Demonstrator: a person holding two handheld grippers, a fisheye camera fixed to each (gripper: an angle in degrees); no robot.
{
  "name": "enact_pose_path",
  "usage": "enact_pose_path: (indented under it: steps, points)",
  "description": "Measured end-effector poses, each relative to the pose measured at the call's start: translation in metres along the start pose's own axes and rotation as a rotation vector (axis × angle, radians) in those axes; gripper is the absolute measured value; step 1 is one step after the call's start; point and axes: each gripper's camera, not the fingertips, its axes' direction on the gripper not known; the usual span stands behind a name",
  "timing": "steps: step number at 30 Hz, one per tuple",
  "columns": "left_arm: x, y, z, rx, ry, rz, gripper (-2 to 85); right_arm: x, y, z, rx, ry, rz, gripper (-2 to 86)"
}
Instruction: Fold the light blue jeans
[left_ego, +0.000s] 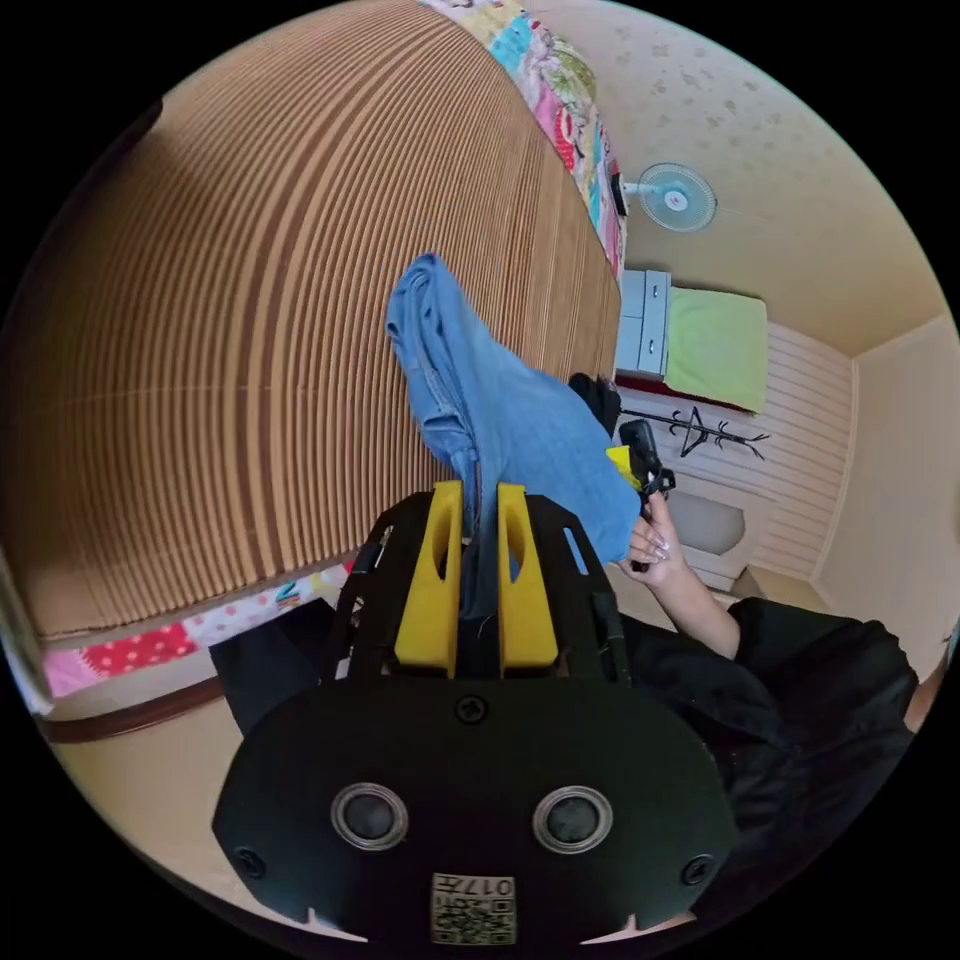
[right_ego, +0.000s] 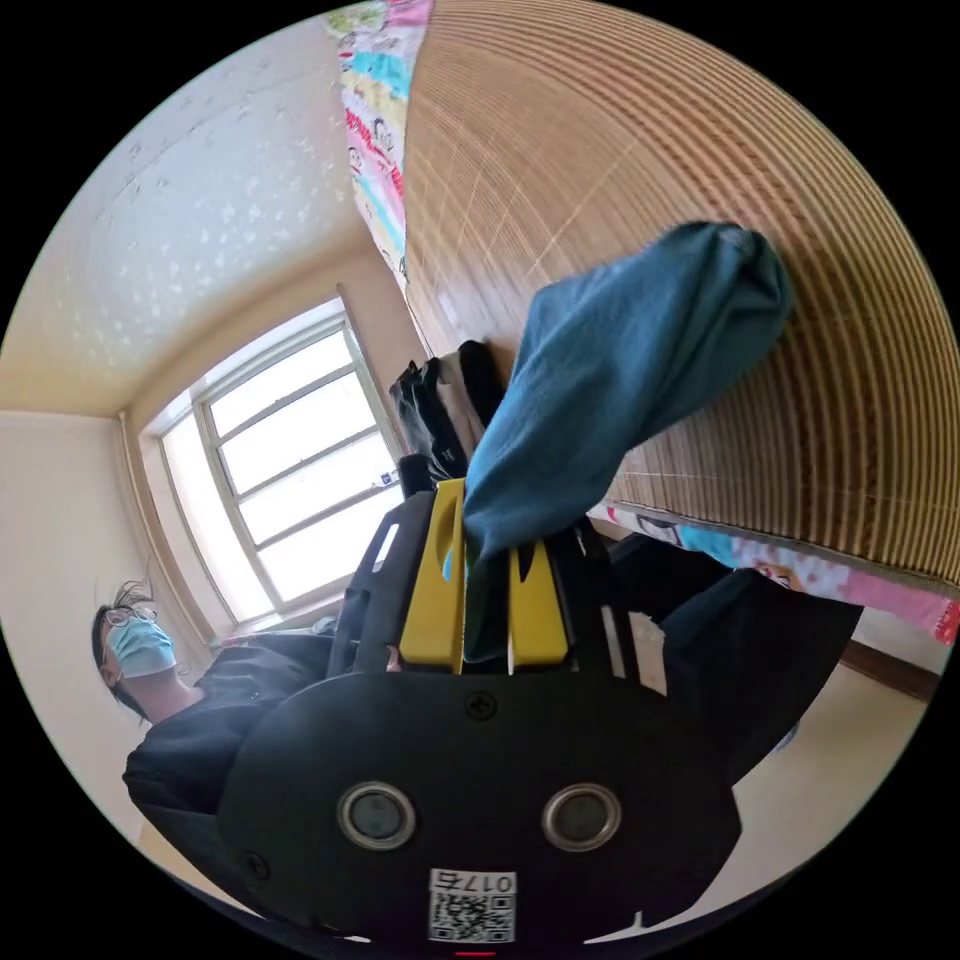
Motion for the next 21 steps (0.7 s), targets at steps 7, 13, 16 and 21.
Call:
enact_pose_path:
  steps: [7, 13, 16, 21]
  points:
    - [0.07, 0.039, -0.197, 0.203, -0.229, 0.254, 6.3, -0.168, 0.006, 0.113, -0.064, 0.017, -0.27, 4.1]
    - [0.088, 0.119, -0.387, 0.476, -0.343, 0.252, 6.3, -0.297, 0.015, 0.253, -0.147, -0.109, -0.5, 4.4]
    - [0.061, 0.153, -0.441, 0.574, -0.433, 0.164, 6.6, -0.318, 0.02, 0.324, -0.15, -0.068, -0.523, 5.1]
    - [-0.046, 0.211, -0.458, 0.645, -0.417, -0.224, 8.6, -0.259, 0.006, 0.396, -0.315, 0.184, -0.166, 7.1]
